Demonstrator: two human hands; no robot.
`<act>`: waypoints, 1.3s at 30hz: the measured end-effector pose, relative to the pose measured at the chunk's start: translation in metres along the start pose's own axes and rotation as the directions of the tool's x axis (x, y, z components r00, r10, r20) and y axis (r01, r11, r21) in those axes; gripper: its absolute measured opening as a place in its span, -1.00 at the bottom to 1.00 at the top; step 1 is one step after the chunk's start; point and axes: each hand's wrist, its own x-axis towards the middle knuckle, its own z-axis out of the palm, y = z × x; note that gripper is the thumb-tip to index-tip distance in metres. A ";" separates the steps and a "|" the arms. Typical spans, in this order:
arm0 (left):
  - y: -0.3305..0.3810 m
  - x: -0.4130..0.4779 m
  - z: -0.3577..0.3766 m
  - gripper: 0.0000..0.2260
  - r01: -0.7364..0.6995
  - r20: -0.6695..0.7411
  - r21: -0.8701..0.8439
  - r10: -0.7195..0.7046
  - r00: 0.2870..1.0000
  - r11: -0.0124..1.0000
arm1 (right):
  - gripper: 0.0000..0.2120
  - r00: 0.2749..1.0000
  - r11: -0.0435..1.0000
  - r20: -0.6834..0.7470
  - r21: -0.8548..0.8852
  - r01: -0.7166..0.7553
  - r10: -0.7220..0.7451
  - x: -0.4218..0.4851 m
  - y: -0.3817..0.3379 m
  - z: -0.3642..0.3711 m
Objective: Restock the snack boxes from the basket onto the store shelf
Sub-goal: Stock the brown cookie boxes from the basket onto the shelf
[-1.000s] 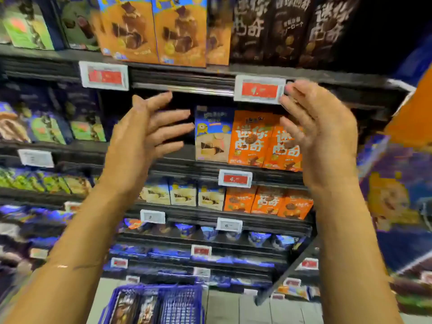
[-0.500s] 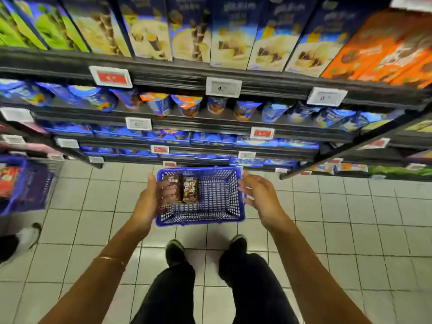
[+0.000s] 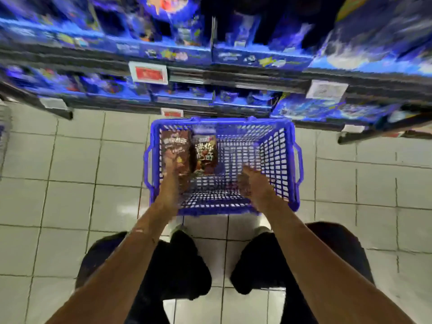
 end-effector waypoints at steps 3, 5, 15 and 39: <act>-0.023 0.054 0.006 -0.36 -0.003 0.003 -0.009 0.003 1.000 1.000 | -0.67 1.000 0.999 0.000 -0.032 -0.029 0.029 0.063 0.020 0.016; -0.040 0.086 0.011 -0.34 -0.017 0.002 -0.044 0.017 1.000 0.999 | -0.68 0.999 0.999 0.028 -0.037 -0.017 0.018 0.100 0.028 0.031; -0.096 0.144 0.032 -0.14 -0.144 0.021 -0.095 0.147 0.989 0.985 | -0.31 0.933 0.980 0.350 -0.140 0.138 -0.082 0.215 0.051 0.093; -0.098 0.131 0.041 -0.24 -0.107 -0.087 -0.045 0.103 0.991 0.993 | -0.53 0.853 0.983 0.516 -0.103 0.151 -0.077 0.232 0.056 0.085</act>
